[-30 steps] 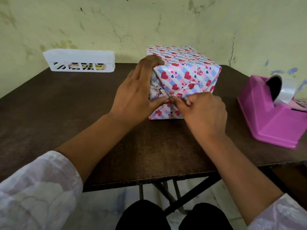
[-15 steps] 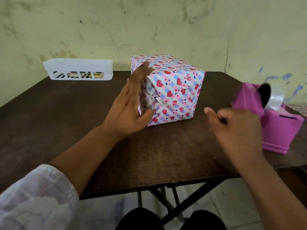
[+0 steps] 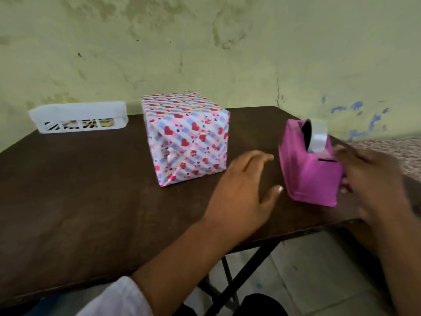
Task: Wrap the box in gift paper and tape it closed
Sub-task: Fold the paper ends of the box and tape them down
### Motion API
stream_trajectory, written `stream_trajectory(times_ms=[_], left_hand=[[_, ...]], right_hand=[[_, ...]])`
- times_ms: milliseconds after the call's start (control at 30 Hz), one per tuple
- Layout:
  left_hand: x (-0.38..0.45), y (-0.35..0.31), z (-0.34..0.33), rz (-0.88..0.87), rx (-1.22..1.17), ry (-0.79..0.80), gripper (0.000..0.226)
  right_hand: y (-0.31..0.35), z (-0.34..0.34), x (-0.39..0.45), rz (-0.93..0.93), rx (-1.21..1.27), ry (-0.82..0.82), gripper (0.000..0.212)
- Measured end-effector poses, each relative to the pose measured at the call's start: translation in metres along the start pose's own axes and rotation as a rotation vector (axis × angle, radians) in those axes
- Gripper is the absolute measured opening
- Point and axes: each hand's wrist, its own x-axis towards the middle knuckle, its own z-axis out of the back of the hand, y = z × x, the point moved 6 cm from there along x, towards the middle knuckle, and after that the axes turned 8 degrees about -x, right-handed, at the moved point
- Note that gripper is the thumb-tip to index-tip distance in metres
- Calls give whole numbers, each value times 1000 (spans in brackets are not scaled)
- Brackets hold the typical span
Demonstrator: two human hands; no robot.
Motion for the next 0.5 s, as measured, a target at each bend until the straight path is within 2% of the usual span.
stream_trajectory(times_ms=[100,200,267,333,500], left_hand=[[20,2,-31,39,-48,49,52],[34,-4,-49,-27,133,107,55],[41,-8,-58,-35,161,107,54],[46,-10,-63,-5,75,66,46],[45,-5,-66,60,-66,-24,31]], right_hand=[[-9,-8,3,-209,189,81,17],[-6,-9,5,-276,302,150,7],[-4,-7,6,-267,353,178,6],[4,-6,5,-232,357,175,7],[26,7,9,-109,305,49,5]])
